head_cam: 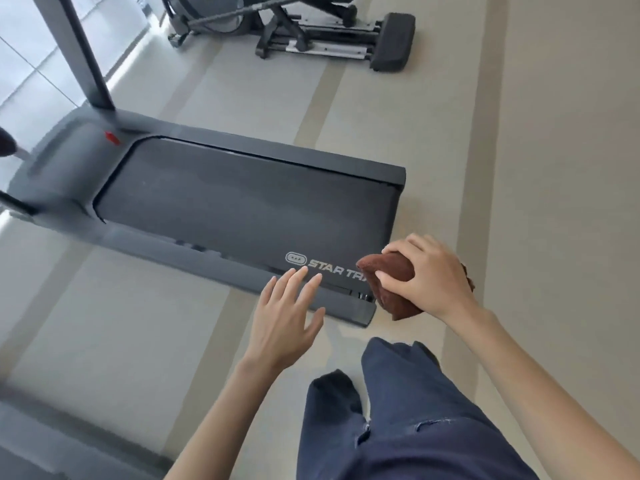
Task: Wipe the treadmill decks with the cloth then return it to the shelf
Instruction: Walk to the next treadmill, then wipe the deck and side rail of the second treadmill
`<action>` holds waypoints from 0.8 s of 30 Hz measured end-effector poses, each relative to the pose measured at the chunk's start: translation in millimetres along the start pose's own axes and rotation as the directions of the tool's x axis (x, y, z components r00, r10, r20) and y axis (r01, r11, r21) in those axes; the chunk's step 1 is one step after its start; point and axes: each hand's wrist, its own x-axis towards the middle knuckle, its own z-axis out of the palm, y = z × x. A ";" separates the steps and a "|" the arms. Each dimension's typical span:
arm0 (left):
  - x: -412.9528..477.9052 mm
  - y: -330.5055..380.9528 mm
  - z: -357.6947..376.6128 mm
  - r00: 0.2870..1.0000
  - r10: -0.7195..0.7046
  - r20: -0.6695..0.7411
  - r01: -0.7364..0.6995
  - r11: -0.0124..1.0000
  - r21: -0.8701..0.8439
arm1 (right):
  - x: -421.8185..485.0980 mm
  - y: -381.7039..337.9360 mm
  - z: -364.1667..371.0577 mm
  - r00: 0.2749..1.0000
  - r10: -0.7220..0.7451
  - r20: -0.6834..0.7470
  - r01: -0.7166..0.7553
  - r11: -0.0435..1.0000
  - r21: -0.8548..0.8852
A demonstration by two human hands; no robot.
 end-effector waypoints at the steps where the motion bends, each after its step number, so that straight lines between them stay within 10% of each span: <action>1: 2.0 -3.9 1.1 1.000 0.019 0.007 -0.019 1.000 0.001 | -6.3 -1.9 0.6 1.000 0.024 -0.014 -0.024 1.000 0.000; 14: 62.0 -50.0 42.5 0.994 0.101 -0.042 -0.103 0.994 -0.031 | 30.8 29.3 53.0 0.993 0.116 0.000 -0.116 0.993 -0.037; 24: 149.6 -122.5 250.0 0.989 0.145 0.005 -0.145 0.989 0.001 | 82.9 140.9 245.2 0.975 0.220 0.001 -0.220 0.975 -0.037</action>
